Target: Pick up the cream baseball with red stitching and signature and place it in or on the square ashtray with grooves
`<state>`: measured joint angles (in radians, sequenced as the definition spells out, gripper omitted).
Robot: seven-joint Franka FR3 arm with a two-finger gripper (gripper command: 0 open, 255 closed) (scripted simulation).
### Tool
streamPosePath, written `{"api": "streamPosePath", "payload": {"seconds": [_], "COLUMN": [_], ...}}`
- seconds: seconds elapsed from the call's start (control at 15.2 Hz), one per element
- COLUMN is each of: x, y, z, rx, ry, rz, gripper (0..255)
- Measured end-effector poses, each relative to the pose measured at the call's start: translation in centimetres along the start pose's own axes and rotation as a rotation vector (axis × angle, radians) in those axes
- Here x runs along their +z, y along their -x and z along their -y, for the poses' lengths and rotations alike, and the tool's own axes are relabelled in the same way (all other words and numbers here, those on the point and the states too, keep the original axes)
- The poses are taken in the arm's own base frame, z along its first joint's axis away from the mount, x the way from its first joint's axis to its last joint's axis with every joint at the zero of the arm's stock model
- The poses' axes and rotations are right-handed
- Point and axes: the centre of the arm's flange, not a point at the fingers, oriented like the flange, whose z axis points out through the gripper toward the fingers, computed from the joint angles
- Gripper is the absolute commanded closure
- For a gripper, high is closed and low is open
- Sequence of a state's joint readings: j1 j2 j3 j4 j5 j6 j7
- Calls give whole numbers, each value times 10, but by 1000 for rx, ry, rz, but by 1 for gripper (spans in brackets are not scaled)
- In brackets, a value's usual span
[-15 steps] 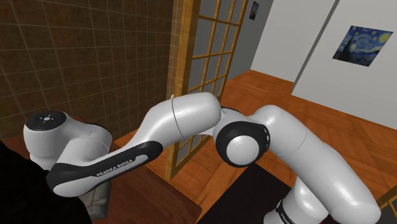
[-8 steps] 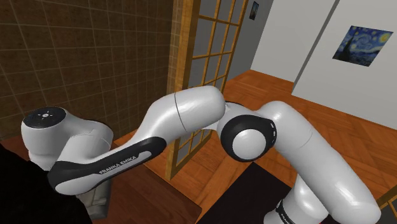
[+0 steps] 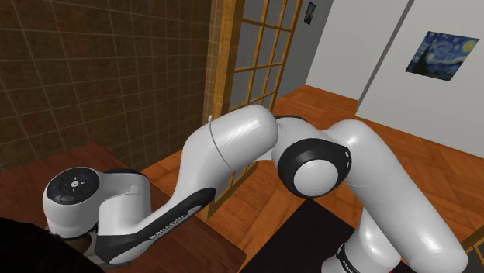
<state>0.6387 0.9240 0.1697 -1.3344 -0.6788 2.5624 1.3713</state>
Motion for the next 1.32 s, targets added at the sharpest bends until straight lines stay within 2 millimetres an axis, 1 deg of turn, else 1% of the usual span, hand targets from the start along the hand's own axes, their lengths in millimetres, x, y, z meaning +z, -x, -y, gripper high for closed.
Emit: {"api": "streamPosePath", "payload": {"seconds": [0.2, 0.4, 0.53, 0.59, 1.12, 1.19, 1.32], "x": [11, 12, 13, 13, 18, 18, 14], "y": [-6, -7, -4, -4, -11, -11, -3], "z": [-1, 0, 0, 0, 3, 3, 2], "rx": [5, 6, 4, 3, 2, 2, 0], "ry": [-1, -2, 1, 0, 0, 0, -2], "rz": [-7, -8, -4, -4, -9, -8, -4], "gripper": [0, 0, 0, 255, 255, 255, 255]}}
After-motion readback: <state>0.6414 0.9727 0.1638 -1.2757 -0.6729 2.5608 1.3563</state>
